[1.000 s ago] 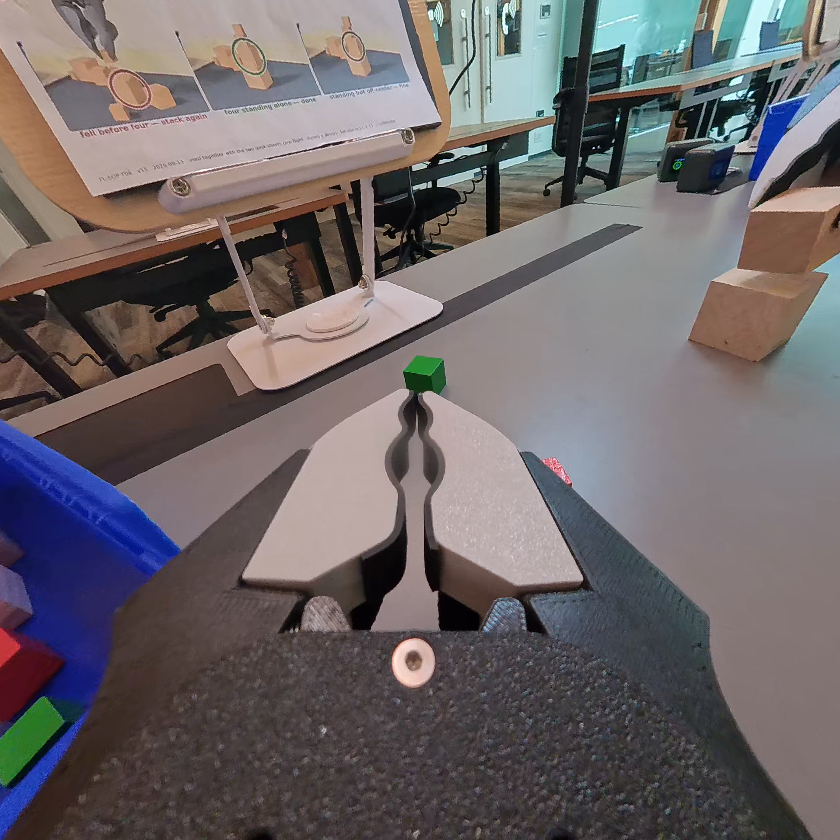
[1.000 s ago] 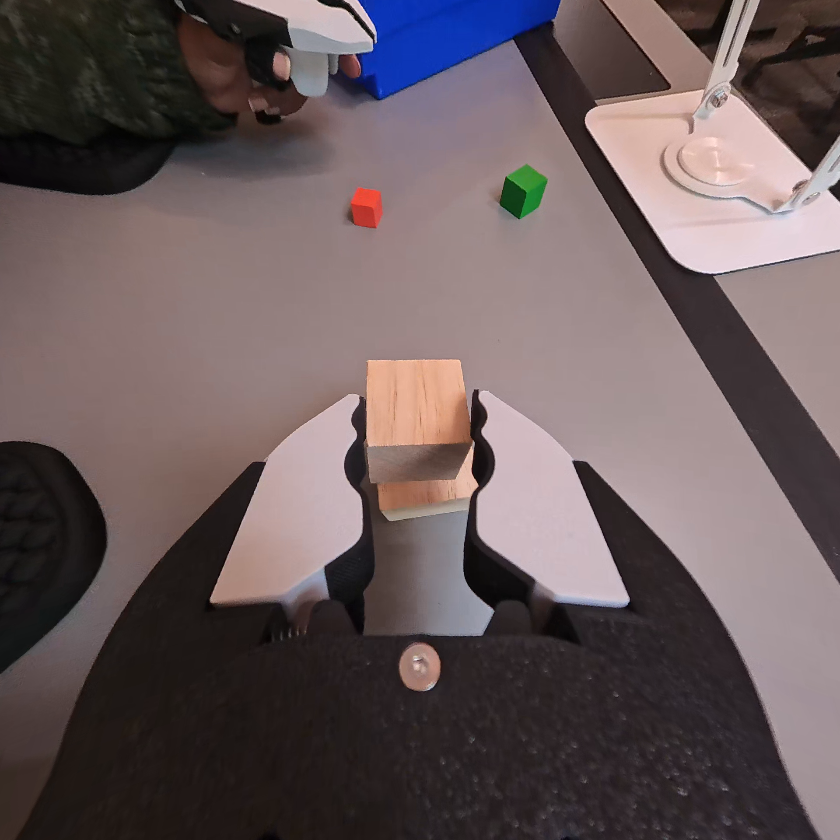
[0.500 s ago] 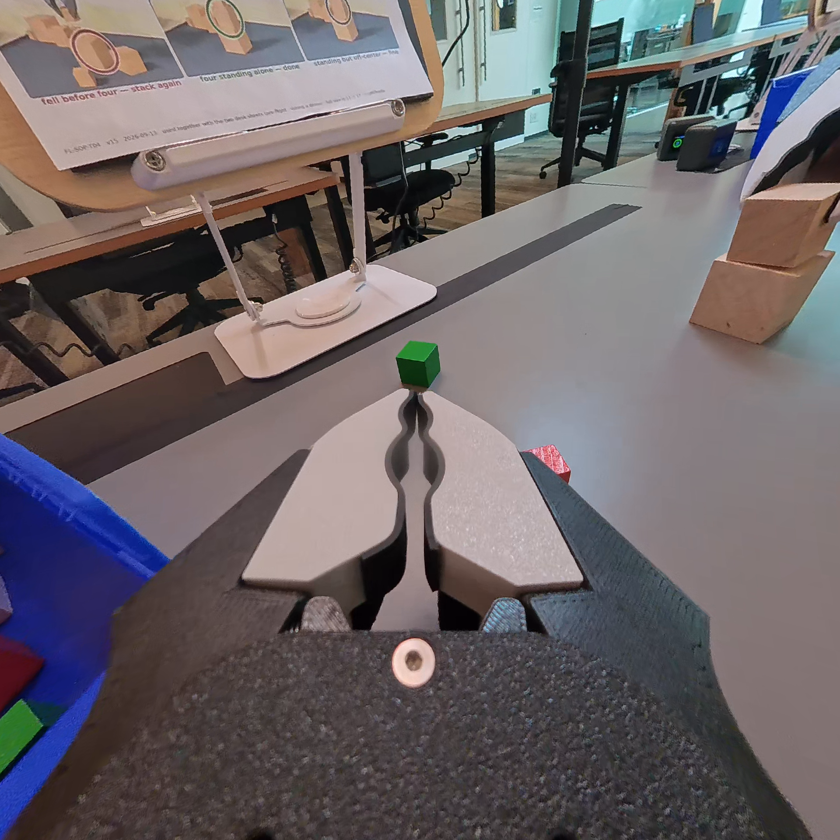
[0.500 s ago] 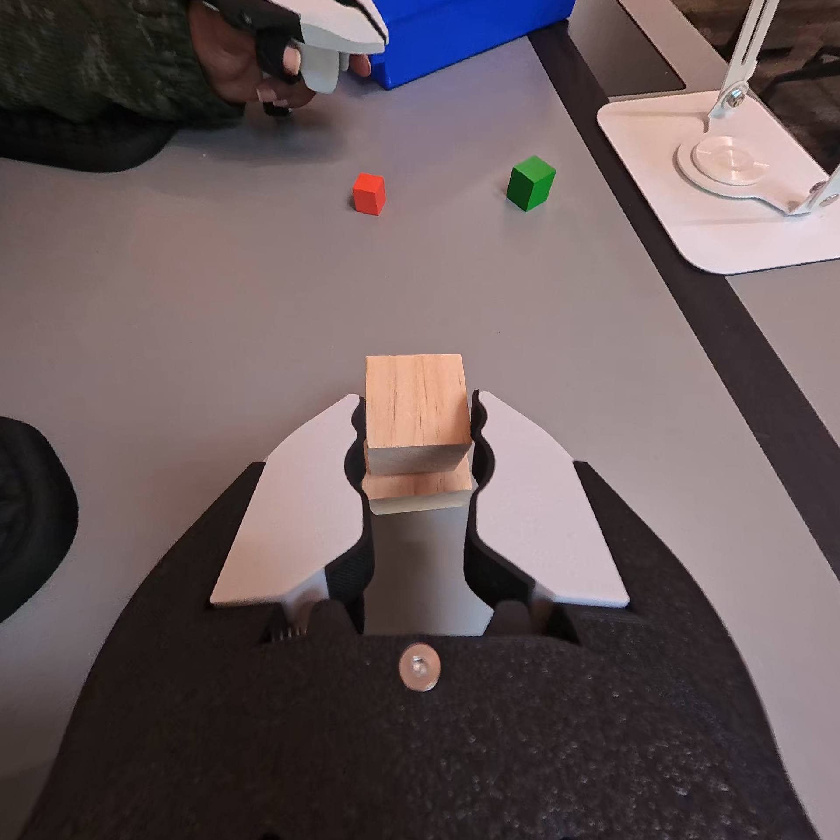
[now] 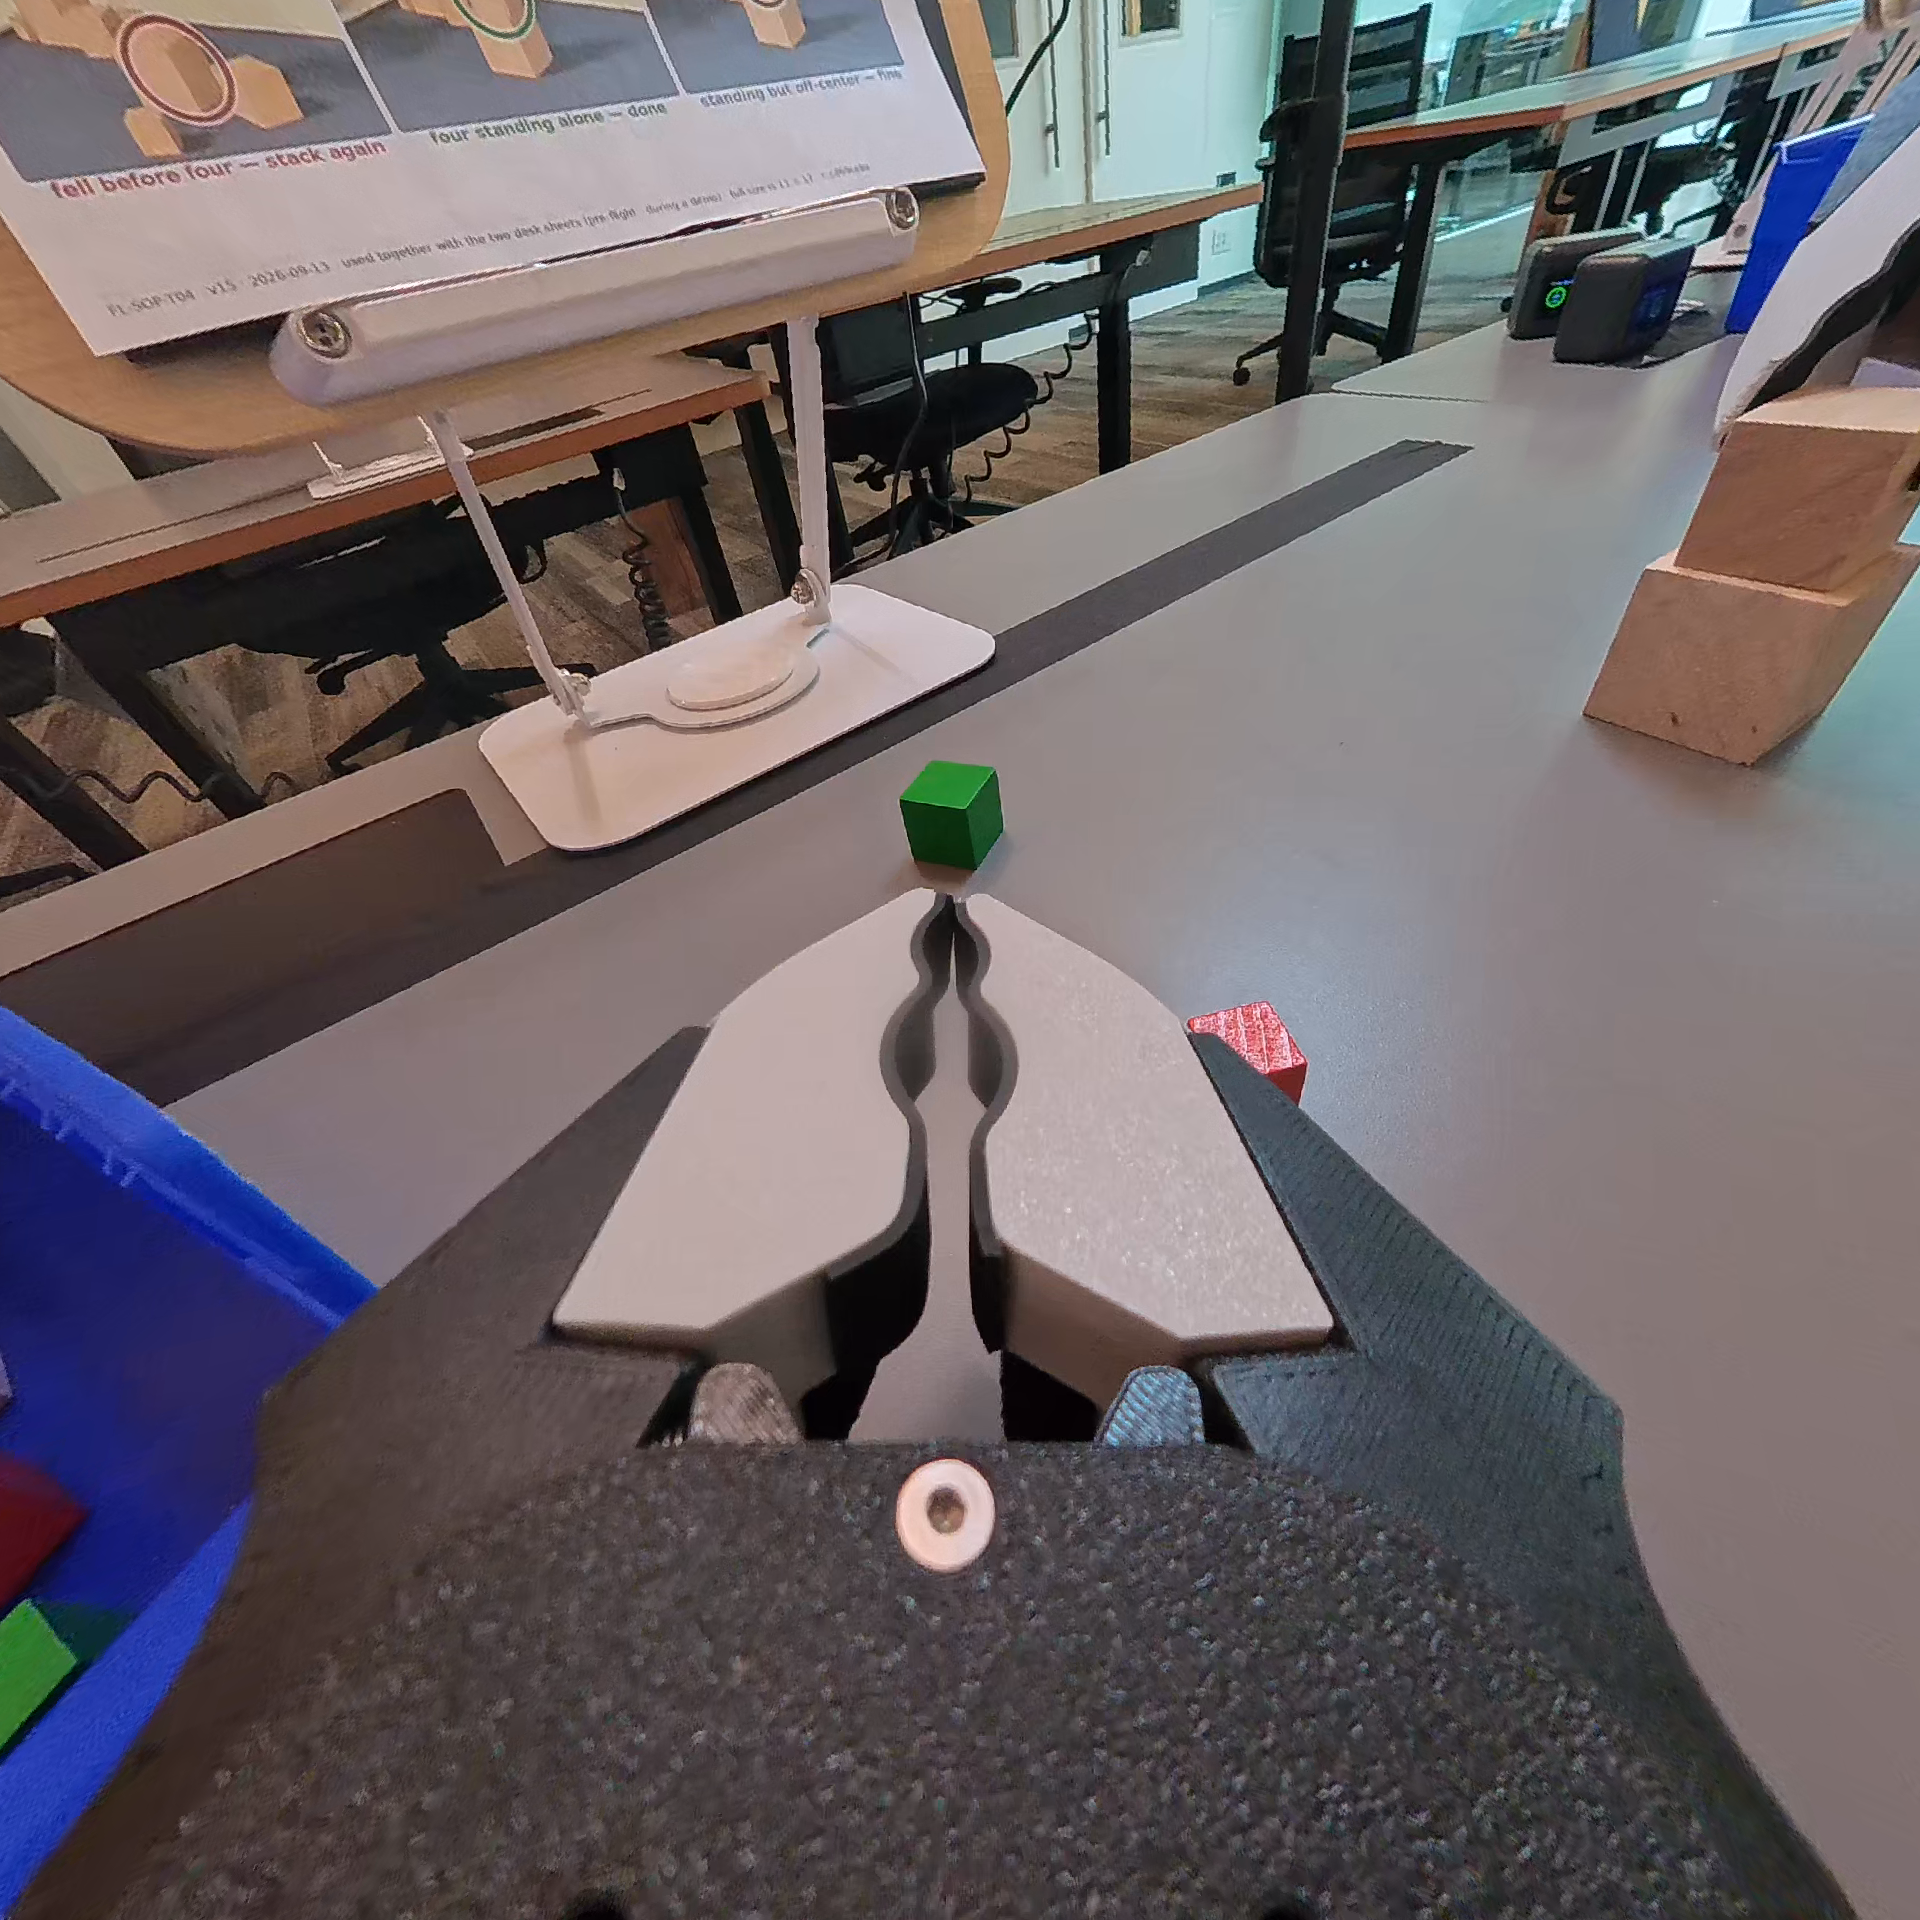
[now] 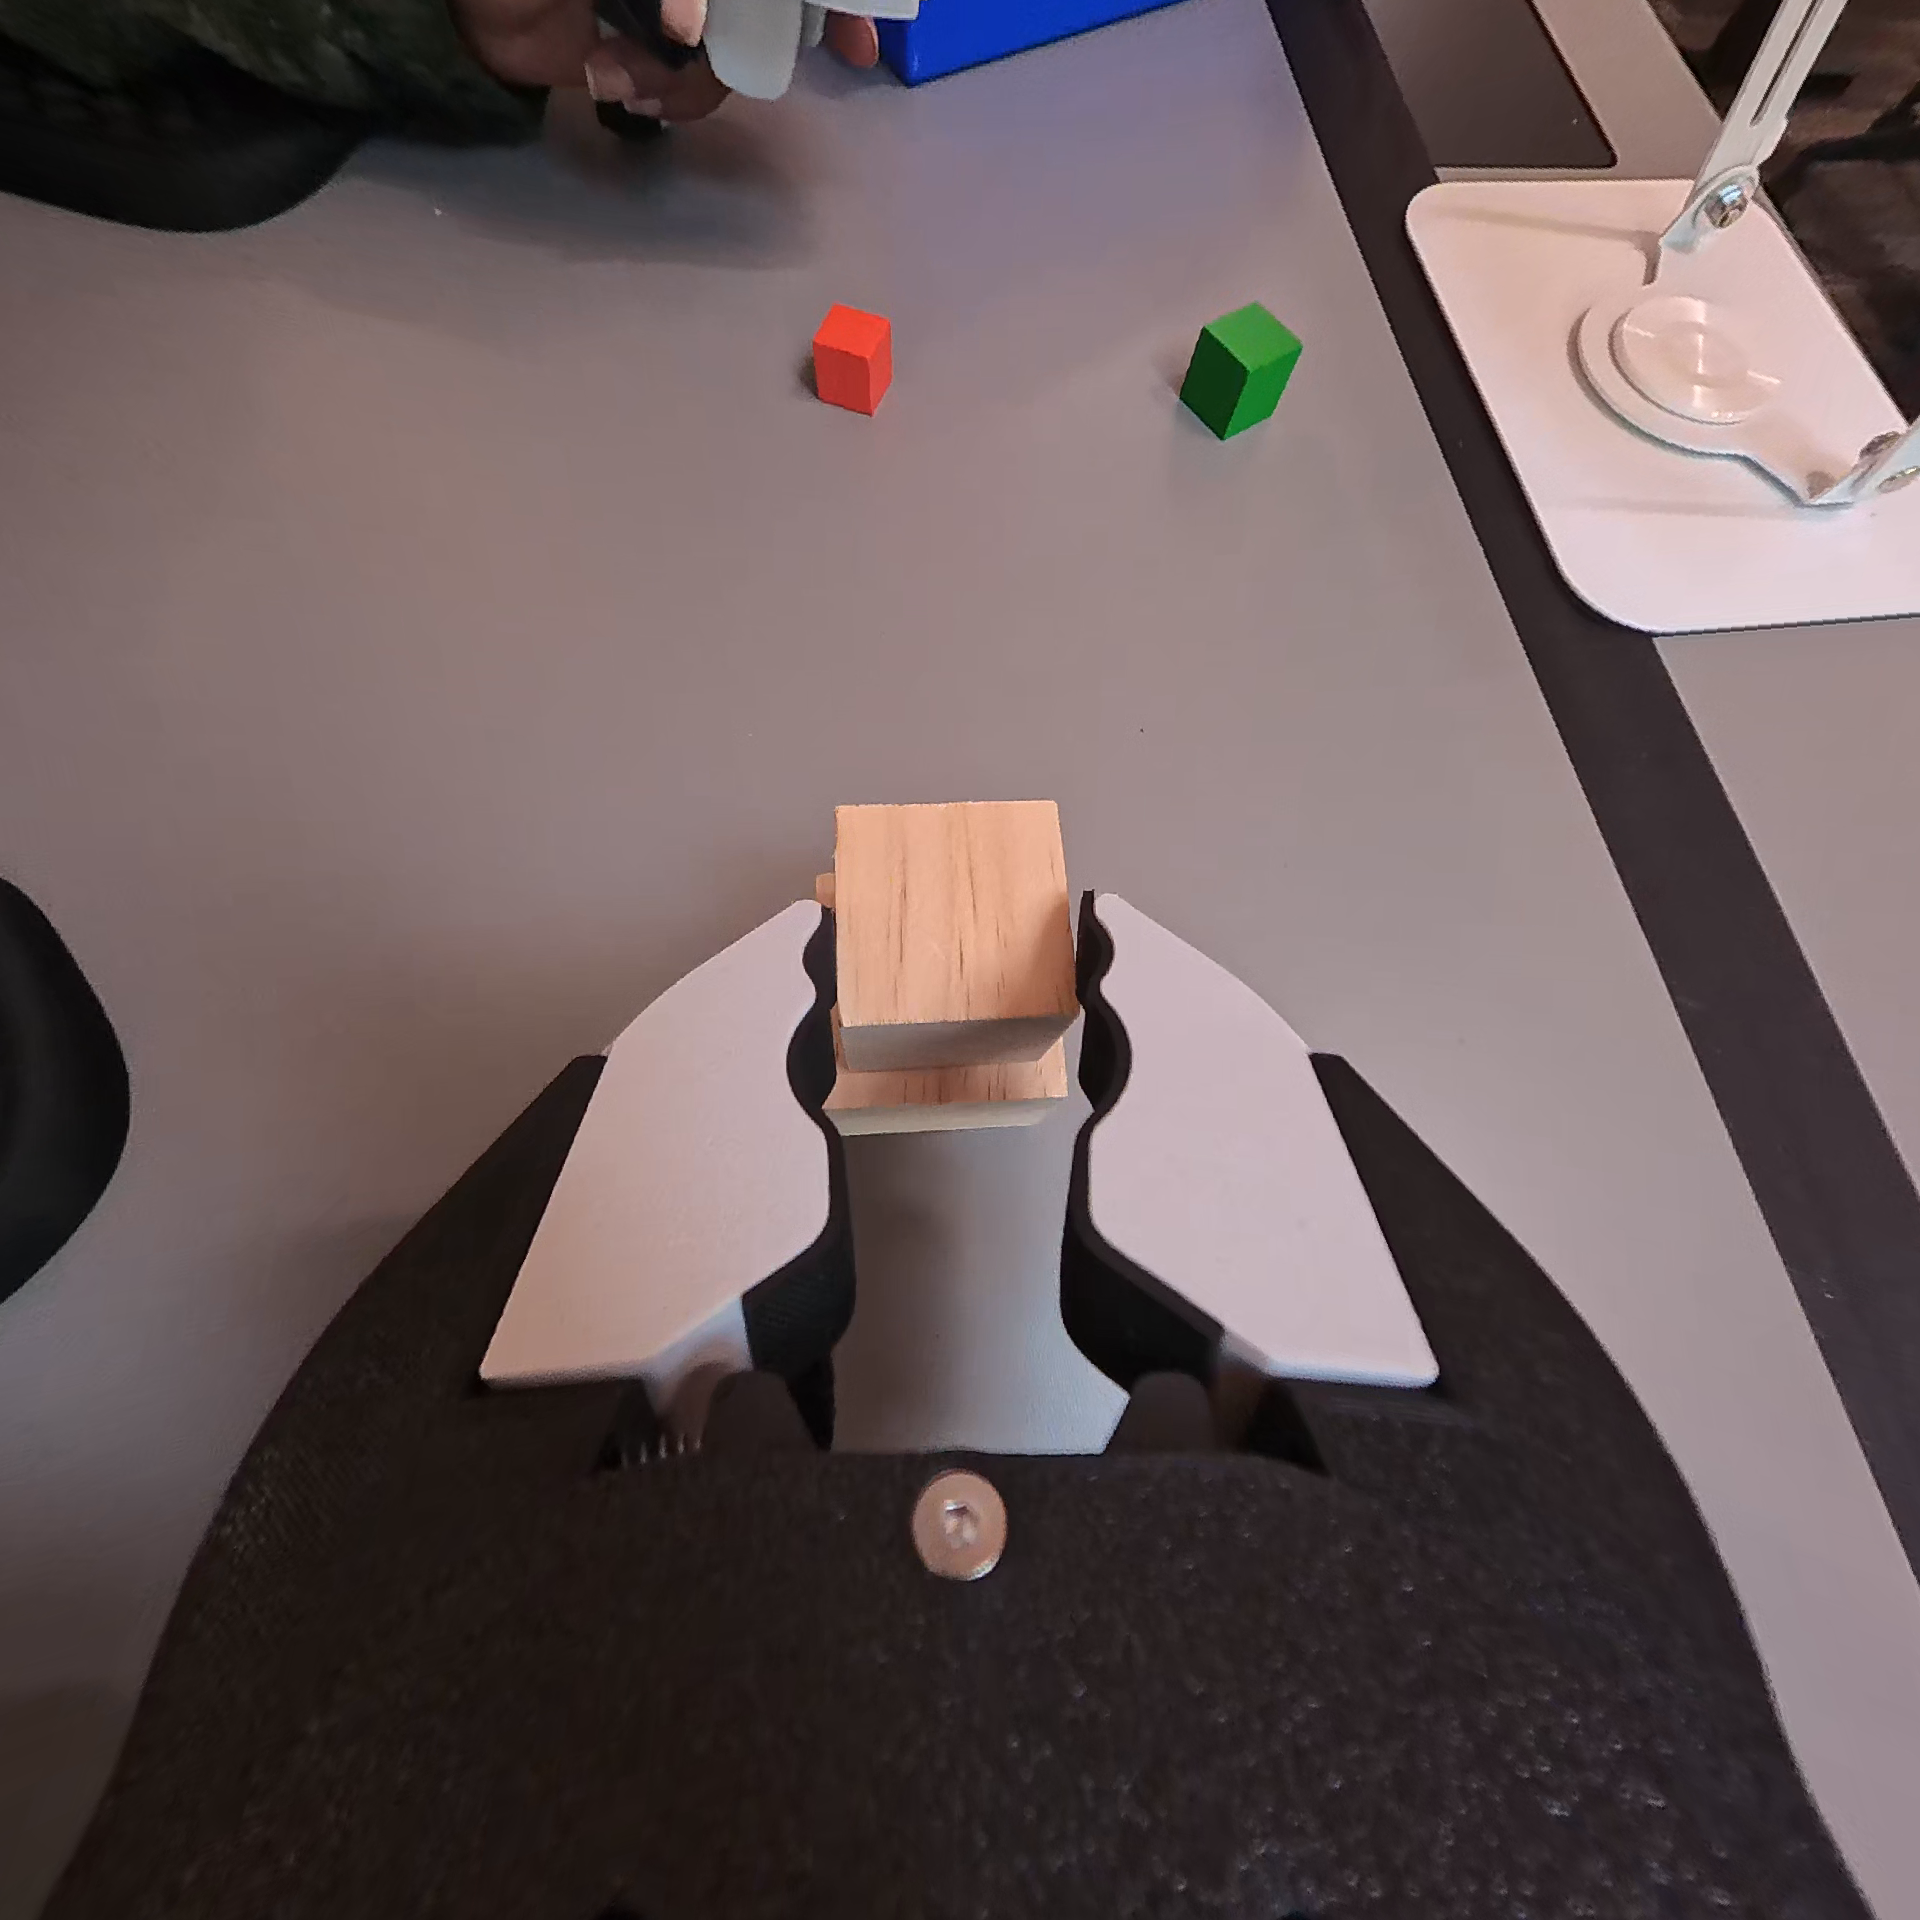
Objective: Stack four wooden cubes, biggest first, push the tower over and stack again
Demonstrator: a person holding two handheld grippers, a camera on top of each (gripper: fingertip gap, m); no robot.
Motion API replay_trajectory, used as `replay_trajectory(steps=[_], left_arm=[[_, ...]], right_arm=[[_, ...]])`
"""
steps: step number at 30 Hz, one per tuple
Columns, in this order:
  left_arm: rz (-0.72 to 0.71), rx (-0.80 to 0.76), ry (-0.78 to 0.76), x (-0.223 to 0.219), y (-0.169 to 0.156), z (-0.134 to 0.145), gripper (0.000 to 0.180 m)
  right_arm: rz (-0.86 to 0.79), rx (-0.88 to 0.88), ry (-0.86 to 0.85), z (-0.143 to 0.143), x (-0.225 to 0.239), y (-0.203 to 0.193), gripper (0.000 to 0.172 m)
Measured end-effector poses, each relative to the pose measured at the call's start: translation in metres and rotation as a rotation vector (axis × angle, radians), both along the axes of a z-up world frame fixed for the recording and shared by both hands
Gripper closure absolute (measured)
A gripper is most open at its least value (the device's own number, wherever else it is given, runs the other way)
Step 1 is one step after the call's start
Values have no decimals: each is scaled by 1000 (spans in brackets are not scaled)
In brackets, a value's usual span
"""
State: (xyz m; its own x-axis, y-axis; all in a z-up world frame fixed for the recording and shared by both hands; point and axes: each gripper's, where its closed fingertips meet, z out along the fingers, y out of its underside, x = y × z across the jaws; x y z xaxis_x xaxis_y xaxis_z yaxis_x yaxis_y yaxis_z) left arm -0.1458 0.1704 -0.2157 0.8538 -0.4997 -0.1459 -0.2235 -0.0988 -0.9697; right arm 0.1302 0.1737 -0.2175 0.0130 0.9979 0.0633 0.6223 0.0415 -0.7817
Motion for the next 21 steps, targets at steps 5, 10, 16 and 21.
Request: replay_trajectory(steps=[5,10,16,21], left_arm=[[1,-5,6,0,1,-2,180],[1,-7,8,1,1,-2,180],[-5,-8,6,1,1,-2,180],[-12,-6,11,3,0,-2,180]], right_arm=[[1,3,-17,-1,1,0,127],[-4,-3,-33,-1,1,0,127],[-5,15,-27,3,1,-2,124],[-22,25,-17,6,0,-2,120]])
